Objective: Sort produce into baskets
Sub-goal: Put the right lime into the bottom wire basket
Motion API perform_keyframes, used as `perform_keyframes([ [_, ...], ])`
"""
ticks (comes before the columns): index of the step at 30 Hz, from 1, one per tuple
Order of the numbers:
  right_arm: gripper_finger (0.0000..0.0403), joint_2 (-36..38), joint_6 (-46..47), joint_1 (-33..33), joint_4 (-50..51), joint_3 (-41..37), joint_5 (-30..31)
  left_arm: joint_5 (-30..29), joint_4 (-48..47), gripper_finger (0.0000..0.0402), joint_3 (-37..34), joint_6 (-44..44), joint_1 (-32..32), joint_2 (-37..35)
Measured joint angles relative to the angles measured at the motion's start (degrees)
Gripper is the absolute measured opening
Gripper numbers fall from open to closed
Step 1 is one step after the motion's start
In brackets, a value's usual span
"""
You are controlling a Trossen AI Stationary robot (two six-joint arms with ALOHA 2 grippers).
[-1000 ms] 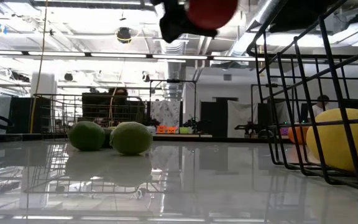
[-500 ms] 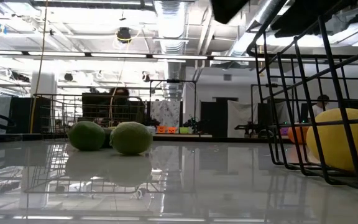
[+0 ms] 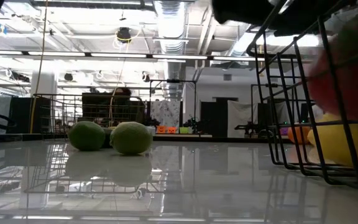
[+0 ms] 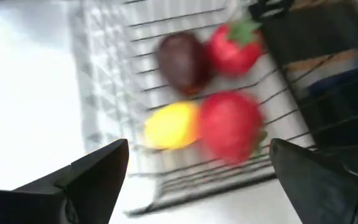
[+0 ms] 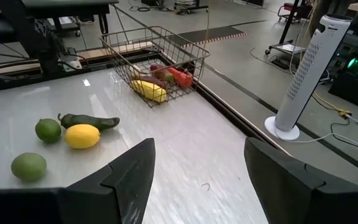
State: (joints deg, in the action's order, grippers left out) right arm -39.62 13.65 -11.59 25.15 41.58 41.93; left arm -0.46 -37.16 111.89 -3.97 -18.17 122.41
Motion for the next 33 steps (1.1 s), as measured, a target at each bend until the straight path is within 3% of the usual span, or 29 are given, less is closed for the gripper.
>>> perform_keyframes([
  [6,0.0276,0.0,0.0,-0.7,0.2,0.0,0.0,-12.4,-14.4,0.0374,0.4,0.4,-0.5,-4.3],
  [12,0.0276,0.0,-0.1,-2.6,-0.6,0.0,0.0,-19.6,-19.0,0.0372,-10.1,-4.3,-1.1,-9.9],
  [18,0.0276,-0.1,-0.1,-3.5,-1.8,0.0,0.0,-18.8,-11.5,0.0372,-28.7,-9.4,0.9,-16.1],
  [22,0.0276,-0.1,-0.1,-3.4,-2.1,0.0,0.0,-16.5,-7.2,0.0372,-37.1,-13.5,3.1,-17.8],
  [29,0.0276,-0.1,-0.4,-3.3,-2.1,0.0,0.0,-12.1,2.8,0.0372,-44.1,-15.2,4.2,-17.8],
  [33,0.0276,-0.1,-0.5,-3.3,-2.1,0.0,0.0,-14.7,3.4,0.0372,-44.4,-15.3,4.2,-17.8],
])
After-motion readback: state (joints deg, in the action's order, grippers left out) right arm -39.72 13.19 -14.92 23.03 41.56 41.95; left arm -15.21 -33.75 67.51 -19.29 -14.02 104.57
